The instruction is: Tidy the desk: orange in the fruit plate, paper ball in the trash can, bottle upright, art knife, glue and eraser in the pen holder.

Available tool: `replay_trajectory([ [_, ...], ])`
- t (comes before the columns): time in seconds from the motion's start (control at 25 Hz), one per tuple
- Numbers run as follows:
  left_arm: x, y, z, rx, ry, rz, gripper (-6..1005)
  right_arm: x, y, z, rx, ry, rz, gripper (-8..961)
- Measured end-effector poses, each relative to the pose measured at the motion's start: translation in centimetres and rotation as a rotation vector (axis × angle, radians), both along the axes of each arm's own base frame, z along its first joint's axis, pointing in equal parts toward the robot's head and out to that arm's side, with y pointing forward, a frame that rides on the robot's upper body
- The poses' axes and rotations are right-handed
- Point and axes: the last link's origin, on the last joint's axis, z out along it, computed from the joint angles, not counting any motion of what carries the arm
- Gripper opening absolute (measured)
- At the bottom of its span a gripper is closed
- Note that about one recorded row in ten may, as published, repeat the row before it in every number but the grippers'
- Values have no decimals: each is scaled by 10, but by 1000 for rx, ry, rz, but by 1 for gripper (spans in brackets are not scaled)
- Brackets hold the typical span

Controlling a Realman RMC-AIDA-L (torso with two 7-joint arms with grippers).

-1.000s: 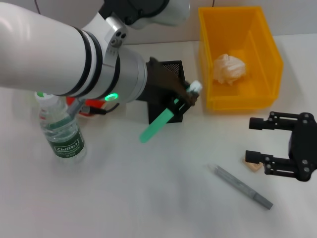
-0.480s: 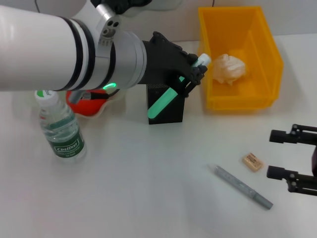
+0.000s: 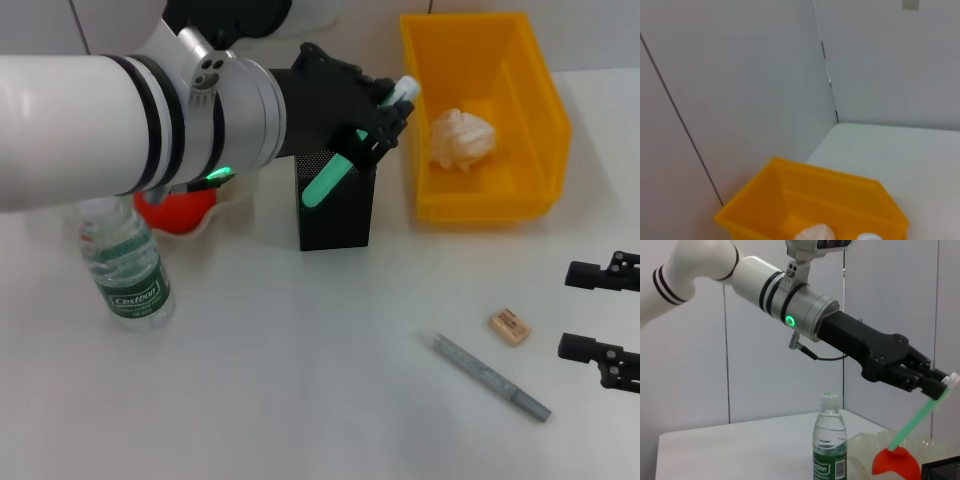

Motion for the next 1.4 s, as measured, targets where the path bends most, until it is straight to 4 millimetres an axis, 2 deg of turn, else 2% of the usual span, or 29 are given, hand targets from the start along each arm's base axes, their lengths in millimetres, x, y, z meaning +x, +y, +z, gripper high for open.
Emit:
replay_trajectory([
  [0.24, 0, 10, -5, 50, -127, -14, 188, -1, 2, -2, -5, 2, 0, 638],
  [0.6, -3, 21, -3, 103, -263, -7, 188, -1, 5, -3, -6, 14, -3, 638],
  [0.96, -21, 35, -14, 161, -365, 45, 189, -3, 7, -5, -6, 20, 2, 638],
  [1.4, -39, 43, -26, 232, -383, 93, 189, -4, 7, -6, -9, 20, 8, 638],
])
